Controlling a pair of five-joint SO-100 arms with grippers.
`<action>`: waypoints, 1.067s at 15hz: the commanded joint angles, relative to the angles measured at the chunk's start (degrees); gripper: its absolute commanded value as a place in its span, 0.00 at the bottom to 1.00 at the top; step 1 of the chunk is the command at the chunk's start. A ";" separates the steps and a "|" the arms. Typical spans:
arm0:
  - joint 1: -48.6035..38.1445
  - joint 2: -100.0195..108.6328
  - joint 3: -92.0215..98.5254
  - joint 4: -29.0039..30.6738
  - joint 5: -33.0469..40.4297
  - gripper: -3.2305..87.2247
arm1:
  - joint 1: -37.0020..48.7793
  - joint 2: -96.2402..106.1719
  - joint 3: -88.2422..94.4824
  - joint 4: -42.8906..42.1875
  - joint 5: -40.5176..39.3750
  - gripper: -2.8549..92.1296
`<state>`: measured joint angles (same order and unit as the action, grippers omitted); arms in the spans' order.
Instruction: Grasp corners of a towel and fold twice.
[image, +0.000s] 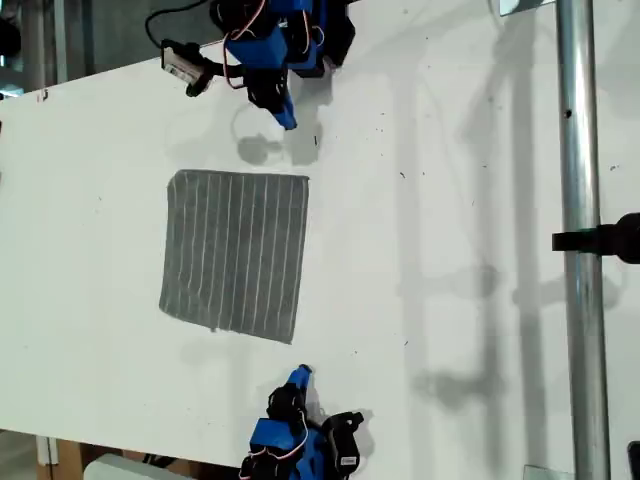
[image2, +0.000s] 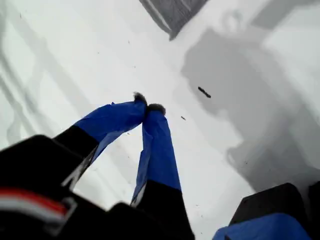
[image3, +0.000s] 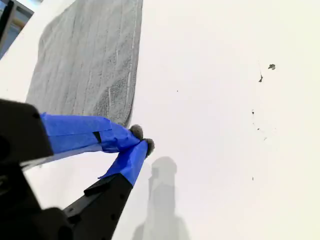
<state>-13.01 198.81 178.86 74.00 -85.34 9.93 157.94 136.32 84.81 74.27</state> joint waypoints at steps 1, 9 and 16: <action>0.62 0.26 -0.09 0.26 -0.09 0.00 | 1.41 -25.31 -30.06 4.57 -10.55 0.03; 2.55 0.26 -0.09 0.26 -1.76 0.00 | 1.49 -49.39 -59.41 10.72 -29.36 0.33; 2.64 0.26 -0.09 0.26 -0.79 0.00 | 5.01 -62.31 -37.71 -4.22 -47.46 0.43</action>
<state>-10.81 198.81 178.86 74.00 -86.40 13.80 97.91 97.65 84.64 28.65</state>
